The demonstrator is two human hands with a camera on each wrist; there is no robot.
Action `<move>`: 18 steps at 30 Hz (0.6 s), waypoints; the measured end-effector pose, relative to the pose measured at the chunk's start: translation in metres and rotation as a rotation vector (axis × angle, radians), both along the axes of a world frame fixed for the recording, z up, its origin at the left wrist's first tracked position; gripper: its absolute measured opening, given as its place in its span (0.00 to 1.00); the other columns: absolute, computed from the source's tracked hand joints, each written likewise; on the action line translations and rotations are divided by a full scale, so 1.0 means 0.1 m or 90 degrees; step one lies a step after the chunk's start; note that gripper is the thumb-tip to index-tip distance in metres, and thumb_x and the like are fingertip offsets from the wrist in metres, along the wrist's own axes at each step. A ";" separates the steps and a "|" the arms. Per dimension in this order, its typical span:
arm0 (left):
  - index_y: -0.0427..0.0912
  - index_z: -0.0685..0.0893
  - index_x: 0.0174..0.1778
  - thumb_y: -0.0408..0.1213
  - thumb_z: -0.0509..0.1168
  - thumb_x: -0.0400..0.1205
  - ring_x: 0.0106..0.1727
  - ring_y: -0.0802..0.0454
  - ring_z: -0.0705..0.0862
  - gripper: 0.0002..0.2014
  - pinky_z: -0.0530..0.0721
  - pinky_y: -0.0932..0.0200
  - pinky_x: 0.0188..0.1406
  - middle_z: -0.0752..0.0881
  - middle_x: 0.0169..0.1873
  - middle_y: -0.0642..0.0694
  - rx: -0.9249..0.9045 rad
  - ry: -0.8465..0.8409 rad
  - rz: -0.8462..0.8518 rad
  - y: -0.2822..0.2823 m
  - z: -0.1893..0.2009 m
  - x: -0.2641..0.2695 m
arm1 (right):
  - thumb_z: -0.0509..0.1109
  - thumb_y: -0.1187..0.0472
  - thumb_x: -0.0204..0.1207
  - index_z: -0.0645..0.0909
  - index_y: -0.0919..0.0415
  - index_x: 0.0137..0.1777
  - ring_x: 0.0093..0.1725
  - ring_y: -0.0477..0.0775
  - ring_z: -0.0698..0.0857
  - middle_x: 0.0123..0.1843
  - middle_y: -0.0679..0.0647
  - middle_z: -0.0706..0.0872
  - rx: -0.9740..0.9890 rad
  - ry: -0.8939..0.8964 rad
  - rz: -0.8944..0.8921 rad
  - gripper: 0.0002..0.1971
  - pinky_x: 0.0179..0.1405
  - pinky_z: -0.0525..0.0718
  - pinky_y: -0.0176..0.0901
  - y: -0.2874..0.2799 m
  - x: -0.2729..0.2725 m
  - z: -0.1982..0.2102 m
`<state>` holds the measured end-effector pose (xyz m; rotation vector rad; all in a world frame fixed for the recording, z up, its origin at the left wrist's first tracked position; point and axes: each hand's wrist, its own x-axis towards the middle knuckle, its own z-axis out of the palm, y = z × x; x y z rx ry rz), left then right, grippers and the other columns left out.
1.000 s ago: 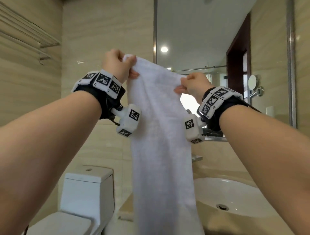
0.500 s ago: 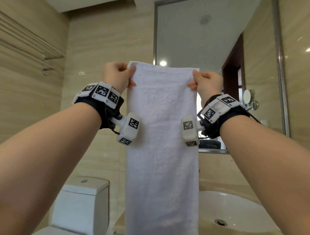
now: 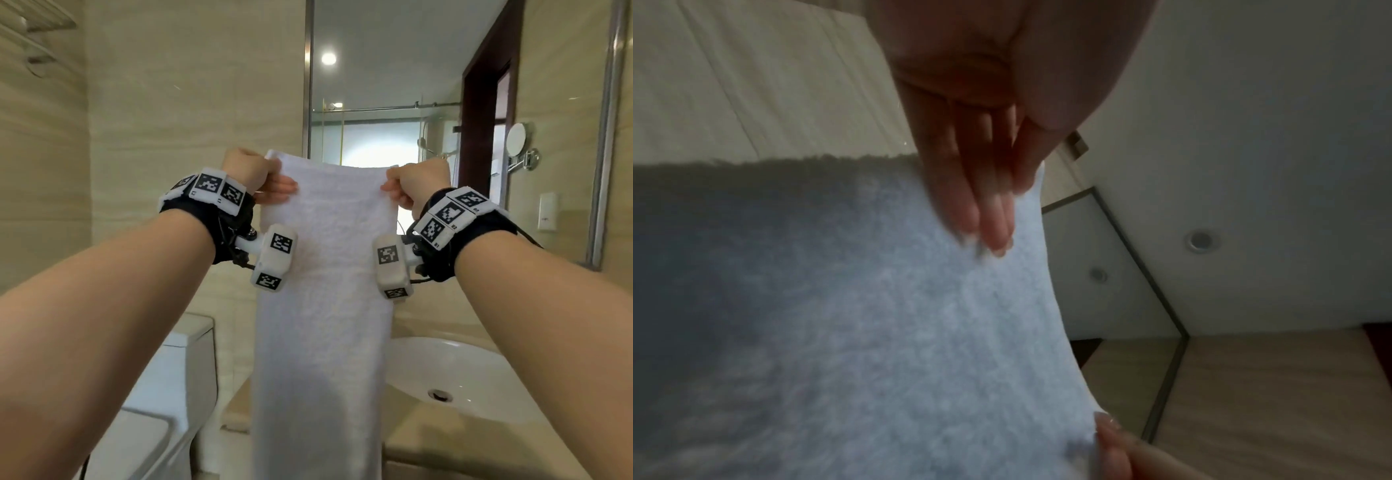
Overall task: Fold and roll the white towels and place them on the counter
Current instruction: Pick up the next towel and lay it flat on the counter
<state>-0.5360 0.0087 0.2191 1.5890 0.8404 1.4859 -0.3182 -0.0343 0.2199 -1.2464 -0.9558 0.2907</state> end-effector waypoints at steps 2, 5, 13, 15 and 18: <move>0.24 0.75 0.61 0.29 0.61 0.84 0.32 0.44 0.89 0.13 0.90 0.49 0.34 0.89 0.38 0.33 0.009 -0.007 0.015 0.21 -0.10 0.14 | 0.63 0.74 0.78 0.75 0.70 0.34 0.12 0.49 0.80 0.24 0.60 0.84 0.006 0.055 0.013 0.10 0.10 0.75 0.33 0.16 0.01 -0.08; 0.31 0.80 0.45 0.29 0.62 0.83 0.34 0.48 0.89 0.05 0.89 0.49 0.44 0.89 0.38 0.35 0.051 0.016 0.041 0.58 -0.32 0.30 | 0.63 0.70 0.81 0.76 0.73 0.32 0.17 0.52 0.83 0.26 0.62 0.85 0.013 0.089 0.005 0.15 0.18 0.85 0.41 0.47 0.09 -0.26; 0.40 0.72 0.71 0.27 0.59 0.81 0.64 0.42 0.79 0.22 0.74 0.57 0.57 0.82 0.63 0.39 0.131 0.286 0.125 1.61 -0.99 0.67 | 0.62 0.66 0.79 0.73 0.63 0.64 0.59 0.56 0.81 0.55 0.53 0.79 -0.088 -0.159 -0.025 0.14 0.60 0.79 0.46 1.51 0.32 -1.00; 0.42 0.61 0.77 0.25 0.56 0.81 0.66 0.38 0.77 0.28 0.71 0.56 0.55 0.78 0.66 0.37 0.116 0.388 0.098 1.87 -1.20 0.77 | 0.61 0.68 0.79 0.63 0.64 0.74 0.61 0.53 0.77 0.57 0.47 0.72 -0.139 -0.234 0.018 0.23 0.56 0.73 0.38 1.69 0.33 -1.19; 0.40 0.61 0.74 0.26 0.61 0.79 0.61 0.39 0.79 0.27 0.71 0.56 0.53 0.77 0.60 0.39 0.092 0.446 0.075 2.31 -1.49 0.94 | 0.66 0.66 0.76 0.48 0.59 0.81 0.67 0.58 0.76 0.64 0.49 0.71 -0.235 -0.303 0.052 0.38 0.61 0.74 0.41 2.07 0.40 -1.48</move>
